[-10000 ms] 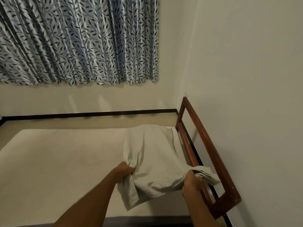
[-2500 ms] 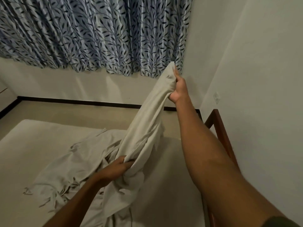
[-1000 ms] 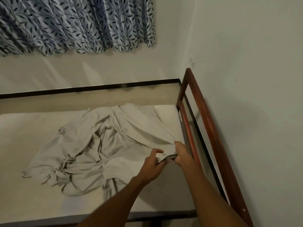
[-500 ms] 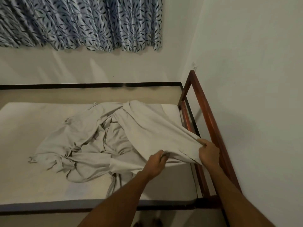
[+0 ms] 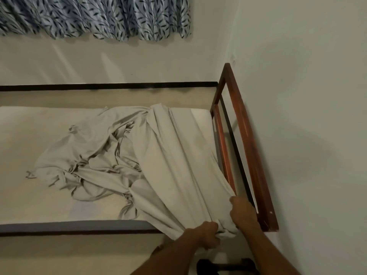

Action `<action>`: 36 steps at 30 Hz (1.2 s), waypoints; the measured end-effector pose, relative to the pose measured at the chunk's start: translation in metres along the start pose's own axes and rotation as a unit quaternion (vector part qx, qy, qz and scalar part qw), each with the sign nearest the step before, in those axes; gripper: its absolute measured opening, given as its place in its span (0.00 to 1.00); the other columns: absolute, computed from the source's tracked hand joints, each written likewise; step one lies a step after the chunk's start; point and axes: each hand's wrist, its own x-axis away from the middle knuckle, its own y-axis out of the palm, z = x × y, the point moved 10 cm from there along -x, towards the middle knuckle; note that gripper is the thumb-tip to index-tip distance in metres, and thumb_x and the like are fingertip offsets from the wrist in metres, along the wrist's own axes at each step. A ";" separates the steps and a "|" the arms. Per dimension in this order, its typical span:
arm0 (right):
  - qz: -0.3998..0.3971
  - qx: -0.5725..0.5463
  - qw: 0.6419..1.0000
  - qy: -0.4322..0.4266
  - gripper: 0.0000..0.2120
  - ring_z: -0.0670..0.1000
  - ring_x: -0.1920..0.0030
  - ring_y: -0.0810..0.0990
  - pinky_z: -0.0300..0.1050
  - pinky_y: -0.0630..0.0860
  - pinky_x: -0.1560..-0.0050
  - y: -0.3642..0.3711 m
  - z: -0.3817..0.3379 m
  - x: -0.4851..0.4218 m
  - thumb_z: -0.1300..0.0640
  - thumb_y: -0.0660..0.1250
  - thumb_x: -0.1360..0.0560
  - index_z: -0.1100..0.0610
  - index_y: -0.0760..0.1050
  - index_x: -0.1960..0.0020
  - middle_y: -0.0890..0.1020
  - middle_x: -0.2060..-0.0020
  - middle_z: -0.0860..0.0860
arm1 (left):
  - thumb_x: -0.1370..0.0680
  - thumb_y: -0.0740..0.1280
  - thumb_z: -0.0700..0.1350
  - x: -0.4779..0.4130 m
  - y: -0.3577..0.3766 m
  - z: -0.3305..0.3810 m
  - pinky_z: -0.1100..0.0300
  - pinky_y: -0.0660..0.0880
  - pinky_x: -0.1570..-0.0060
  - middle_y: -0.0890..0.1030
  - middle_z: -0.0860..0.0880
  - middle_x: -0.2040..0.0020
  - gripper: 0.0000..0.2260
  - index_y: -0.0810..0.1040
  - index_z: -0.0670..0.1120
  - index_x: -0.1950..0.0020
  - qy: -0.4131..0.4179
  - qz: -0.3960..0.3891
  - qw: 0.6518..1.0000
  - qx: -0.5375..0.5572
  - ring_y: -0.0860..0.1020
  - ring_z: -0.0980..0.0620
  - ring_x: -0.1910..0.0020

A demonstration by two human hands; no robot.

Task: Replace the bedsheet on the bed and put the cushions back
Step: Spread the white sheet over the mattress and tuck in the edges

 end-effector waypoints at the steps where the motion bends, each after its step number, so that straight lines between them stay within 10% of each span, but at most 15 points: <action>1: -0.011 0.001 1.000 0.000 0.09 0.49 0.44 0.81 0.39 0.78 0.42 0.011 0.002 0.003 0.59 0.65 0.19 0.53 0.77 0.39 0.78 0.40 0.51 | 0.25 0.66 0.54 -0.002 0.006 0.001 0.48 0.72 0.30 0.73 0.39 0.28 0.31 0.70 0.42 0.25 -0.001 -0.009 1.000 -0.002 0.73 0.40 0.29; 5: -0.062 0.011 0.998 0.005 0.08 0.47 0.44 0.80 0.40 0.79 0.41 0.048 0.015 0.015 0.57 0.67 0.19 0.53 0.78 0.40 0.79 0.41 0.50 | 0.18 0.69 0.44 -0.017 0.039 -0.002 0.56 0.71 0.40 0.73 0.38 0.29 0.24 0.69 0.39 0.25 -0.015 -0.058 0.998 0.009 0.73 0.40 0.30; 8: -0.098 0.031 0.995 0.006 0.08 0.49 0.42 0.79 0.41 0.79 0.45 0.067 0.016 0.022 0.56 0.65 0.19 0.53 0.77 0.40 0.78 0.41 0.51 | 0.19 0.70 0.40 -0.011 0.072 0.008 0.55 0.77 0.49 0.79 0.49 0.50 0.17 0.75 0.42 0.31 -0.037 -0.118 0.988 0.088 0.78 0.45 0.43; 13: -0.140 0.009 0.990 0.011 0.01 0.49 0.49 0.81 0.43 0.81 0.49 0.077 -0.002 0.030 0.56 0.65 0.22 0.51 0.73 0.51 0.82 0.45 0.50 | 0.18 0.71 0.46 -0.002 0.069 0.017 0.52 0.74 0.32 0.79 0.52 0.45 0.19 0.74 0.50 0.28 -0.046 -0.127 0.984 0.116 0.77 0.48 0.38; 24: -0.121 -0.118 0.985 -0.034 0.10 0.48 0.51 0.82 0.42 0.80 0.50 0.046 -0.087 0.028 0.54 0.64 0.21 0.51 0.83 0.44 0.86 0.48 0.47 | 0.19 0.66 0.50 0.046 -0.055 -0.059 0.51 0.73 0.32 0.74 0.46 0.28 0.17 0.77 0.49 0.30 -0.087 0.079 0.993 0.012 0.73 0.46 0.30; 36: -0.177 -0.174 0.963 -0.107 0.12 0.49 0.45 0.82 0.44 0.79 0.44 0.033 -0.243 0.030 0.53 0.65 0.23 0.47 0.82 0.42 0.83 0.43 0.46 | 0.19 0.67 0.45 0.169 -0.147 -0.192 0.68 0.77 0.67 0.77 0.49 0.42 0.14 0.80 0.44 0.35 -0.136 0.215 0.959 0.124 0.79 0.57 0.60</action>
